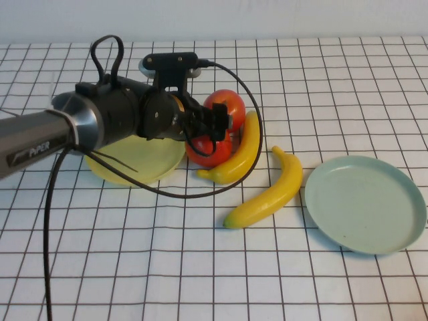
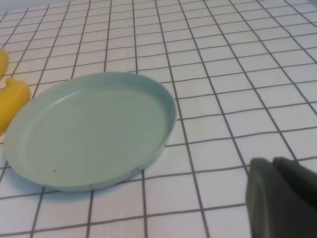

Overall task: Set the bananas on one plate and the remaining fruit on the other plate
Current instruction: Put one type of fruit in the left plate

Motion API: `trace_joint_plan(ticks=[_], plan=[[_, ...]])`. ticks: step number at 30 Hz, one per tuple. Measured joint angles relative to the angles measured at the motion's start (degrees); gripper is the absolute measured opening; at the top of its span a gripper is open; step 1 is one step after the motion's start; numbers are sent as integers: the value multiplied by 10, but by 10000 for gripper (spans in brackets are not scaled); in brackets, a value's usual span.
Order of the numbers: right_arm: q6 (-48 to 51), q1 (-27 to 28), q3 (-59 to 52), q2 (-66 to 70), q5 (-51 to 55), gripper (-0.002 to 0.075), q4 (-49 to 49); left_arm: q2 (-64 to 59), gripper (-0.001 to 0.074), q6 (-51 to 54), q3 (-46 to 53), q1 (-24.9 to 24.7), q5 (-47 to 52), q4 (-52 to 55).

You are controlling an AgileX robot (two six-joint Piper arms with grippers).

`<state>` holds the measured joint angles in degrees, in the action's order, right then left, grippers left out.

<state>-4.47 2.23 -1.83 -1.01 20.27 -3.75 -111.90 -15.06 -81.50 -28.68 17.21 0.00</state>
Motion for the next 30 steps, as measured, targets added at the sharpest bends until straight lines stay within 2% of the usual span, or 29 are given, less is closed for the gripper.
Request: trace_joint_plan(ticks=[18, 23, 30], plan=[[0, 0, 0, 0, 0, -17, 0, -28, 667, -14, -2, -5, 2, -18], [0, 0, 0, 0, 0, -17, 0, -29, 578, -14, -2, -5, 2, -18], [0, 0, 0, 0, 0, -17, 0, -26, 576, -14, -6, -5, 13, -9]])
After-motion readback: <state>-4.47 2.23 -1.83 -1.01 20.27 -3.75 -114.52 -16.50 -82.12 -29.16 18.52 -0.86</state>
